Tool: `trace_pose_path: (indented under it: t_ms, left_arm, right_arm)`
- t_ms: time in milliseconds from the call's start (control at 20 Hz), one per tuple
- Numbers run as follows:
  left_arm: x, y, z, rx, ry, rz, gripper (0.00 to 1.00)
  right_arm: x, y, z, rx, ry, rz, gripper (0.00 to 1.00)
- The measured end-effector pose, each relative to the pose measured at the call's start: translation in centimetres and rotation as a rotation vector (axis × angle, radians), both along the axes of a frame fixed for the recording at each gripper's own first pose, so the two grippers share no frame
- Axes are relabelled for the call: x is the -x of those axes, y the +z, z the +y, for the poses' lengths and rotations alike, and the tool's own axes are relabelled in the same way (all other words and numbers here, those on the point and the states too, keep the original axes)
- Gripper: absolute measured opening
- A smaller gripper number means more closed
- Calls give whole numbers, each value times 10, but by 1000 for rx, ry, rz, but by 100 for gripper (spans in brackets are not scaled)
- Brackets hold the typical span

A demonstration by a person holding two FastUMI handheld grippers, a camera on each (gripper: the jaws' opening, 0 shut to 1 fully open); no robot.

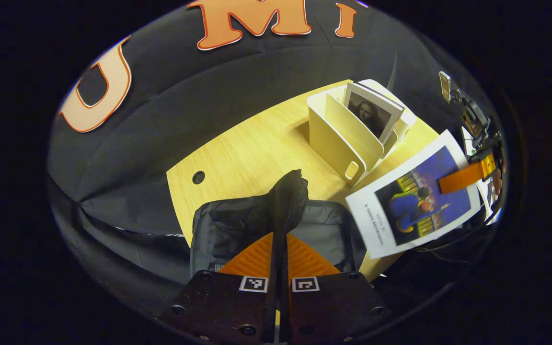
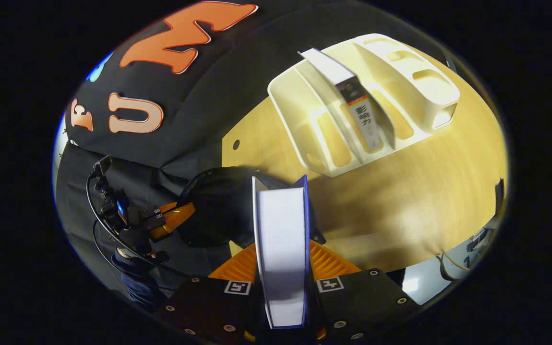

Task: Open the schoolbag, grab two books from the bookshelf and put them into the schoolbag.

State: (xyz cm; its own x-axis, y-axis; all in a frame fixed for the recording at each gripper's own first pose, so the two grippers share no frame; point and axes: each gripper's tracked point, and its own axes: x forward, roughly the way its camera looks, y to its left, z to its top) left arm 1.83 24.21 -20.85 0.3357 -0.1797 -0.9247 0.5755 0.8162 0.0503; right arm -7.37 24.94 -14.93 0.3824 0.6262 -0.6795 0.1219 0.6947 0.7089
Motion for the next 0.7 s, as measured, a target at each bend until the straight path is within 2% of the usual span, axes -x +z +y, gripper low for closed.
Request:
trace_pose_path:
  t_ms: [250,350,500,700]
  left_arm:
    - [1,3,0,38,20,-24,4]
    - [8,6,-6,103,49,-24,4]
    - [11,10,-11,169,95,-39,4]
    - [12,17,-14,192,95,-60,4]
  right_arm:
    - [-18,-20,59,-65,15,-26,35]
    - [-28,-18,79,-101,21,-59,35]
    - [-48,-31,98,-104,9,-84,35]
    - [-60,-52,126,-134,5,-80,35]
